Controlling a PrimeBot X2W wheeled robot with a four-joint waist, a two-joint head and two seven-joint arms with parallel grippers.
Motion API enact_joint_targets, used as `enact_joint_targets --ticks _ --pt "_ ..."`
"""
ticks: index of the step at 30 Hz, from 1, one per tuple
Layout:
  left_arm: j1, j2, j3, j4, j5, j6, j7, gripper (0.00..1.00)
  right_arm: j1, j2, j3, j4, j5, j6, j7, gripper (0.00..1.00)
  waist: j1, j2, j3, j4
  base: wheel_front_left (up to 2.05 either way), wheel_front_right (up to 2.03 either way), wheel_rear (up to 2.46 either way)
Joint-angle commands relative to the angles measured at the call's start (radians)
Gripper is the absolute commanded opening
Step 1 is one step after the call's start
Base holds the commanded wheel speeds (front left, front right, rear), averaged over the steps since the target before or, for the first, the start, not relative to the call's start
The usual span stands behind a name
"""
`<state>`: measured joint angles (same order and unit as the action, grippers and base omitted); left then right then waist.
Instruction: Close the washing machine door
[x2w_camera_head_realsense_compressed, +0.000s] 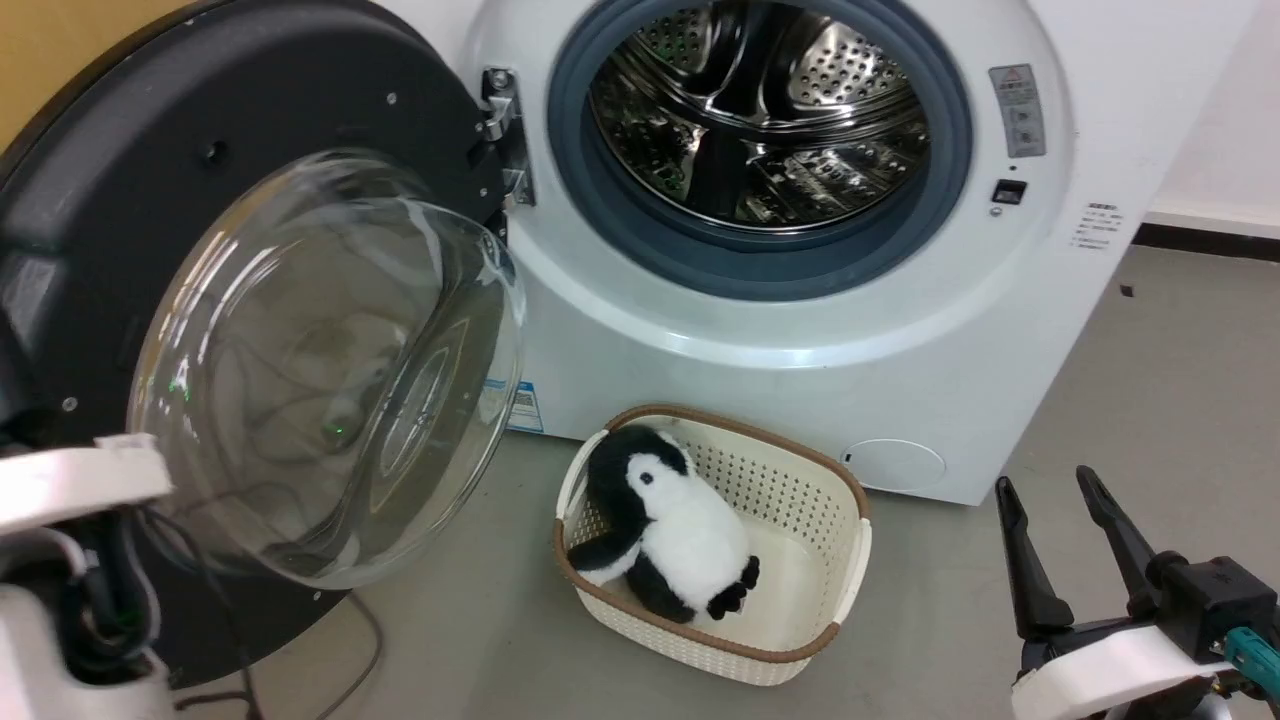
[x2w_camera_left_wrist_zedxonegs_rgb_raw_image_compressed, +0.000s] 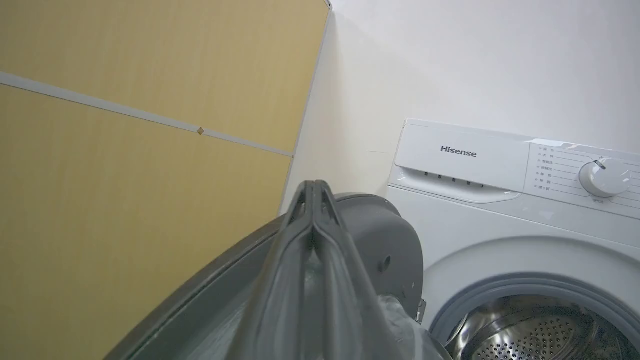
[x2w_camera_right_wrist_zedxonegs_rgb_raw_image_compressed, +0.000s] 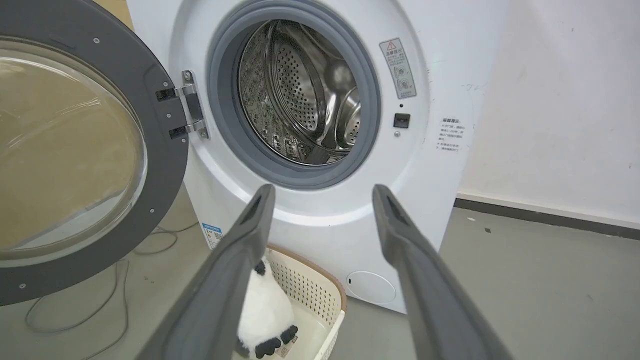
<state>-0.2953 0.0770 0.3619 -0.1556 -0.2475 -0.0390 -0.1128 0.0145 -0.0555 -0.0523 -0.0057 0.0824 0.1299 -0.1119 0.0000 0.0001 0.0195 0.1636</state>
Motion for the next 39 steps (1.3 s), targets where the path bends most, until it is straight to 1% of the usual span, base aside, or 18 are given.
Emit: enact_joint_targets --ticks 1,4,5,8,12,16,17,19,22,23,24,27,33,39 --pt "-0.036 0.014 0.041 0.008 -0.021 -0.011 -0.011 0.0 -0.004 0.002 -0.005 0.001 0.01 0.0 -0.012 1.0 0.0 -0.0001 0.004 0.013 0.0 0.0 0.0" --pt "-0.06 0.034 0.08 0.028 -0.04 -0.018 -0.018 0.0 -0.005 0.003 -0.007 0.002 0.014 0.0 -0.019 1.0 0.0 -0.0001 0.007 0.024 0.0 0.0 0.0" --pt "-0.06 0.034 0.08 0.028 -0.04 -0.018 -0.018 0.0 -0.005 0.003 -0.007 0.002 0.014 0.0 -0.019 1.0 0.0 -0.0001 0.007 0.024 0.0 0.0 0.0" --pt "-0.076 0.058 0.103 0.056 -0.066 -0.024 -0.024 0.0 -0.006 0.003 -0.01 0.001 0.017 0.0 -0.025 1.0 0.0 -0.0001 0.012 0.034 0.0 0.0 0.0" --pt "-0.086 0.094 0.129 0.112 -0.132 -0.03 -0.031 0.0 -0.007 0.003 -0.015 0.002 0.02 0.0 -0.033 1.0 0.0 -0.0001 0.018 0.045 0.0 0.0 0.0" --pt "-0.097 0.128 0.179 0.166 -0.195 -0.035 -0.04 0.0 -0.007 0.003 -0.019 0.001 0.022 0.0 -0.042 1.0 0.0 -0.0001 0.024 0.054 0.0 0.0 0.0" --pt "-0.103 0.142 0.207 0.199 -0.23 -0.037 -0.043 0.0 -0.008 0.003 -0.022 0.001 0.023 0.0 -0.046 1.0 0.0 -0.0001 0.027 0.059 0.0 0.0 0.0" --pt "-0.107 0.148 0.22 0.217 -0.251 -0.038 -0.039 0.0 -0.008 0.003 -0.024 0.001 0.023 0.0 -0.048 1.0 0.0 -0.0001 0.028 0.062 0.0 0.0 0.0" --pt "-0.12 0.172 0.262 0.295 -0.328 -0.043 -0.013 0.0 -0.01 0.003 -0.03 0.0 0.024 0.001 -0.056 1.0 0.0 -0.0001 0.037 0.075 0.0 0.0 0.0" --pt "-0.12 0.172 0.262 0.295 -0.328 -0.043 -0.013 0.0 -0.01 0.003 -0.03 0.0 0.024 0.001 -0.056 1.0 0.0 -0.0001 0.037 0.075 0.0 0.0 0.0" --pt "-0.128 0.174 0.275 0.314 -0.351 -0.044 -0.006 0.0 -0.011 0.003 -0.03 0.0 0.023 0.001 -0.058 1.0 0.0 -0.0001 0.039 0.079 0.0 0.0 0.0" --pt "-0.145 0.185 0.298 0.368 -0.41 -0.047 0.024 0.0 -0.015 0.004 -0.033 -0.001 0.023 0.001 -0.065 1.0 0.0 -0.0001 0.049 0.091 0.0 0.0 0.0" --pt "-0.177 0.203 0.33 0.485 -0.54 -0.051 0.152 0.0 -0.029 0.004 -0.035 -0.004 0.026 0.001 -0.077 1.0 0.0 -0.0001 0.069 0.111 0.0 0.0 0.0" --pt "-0.198 0.205 0.34 0.583 -0.669 -0.06 0.279 0.0 -0.037 0.004 -0.039 -0.006 0.028 0.001 -0.09 1.0 0.0 -0.0001 0.085 0.128 0.0 0.0 0.0"
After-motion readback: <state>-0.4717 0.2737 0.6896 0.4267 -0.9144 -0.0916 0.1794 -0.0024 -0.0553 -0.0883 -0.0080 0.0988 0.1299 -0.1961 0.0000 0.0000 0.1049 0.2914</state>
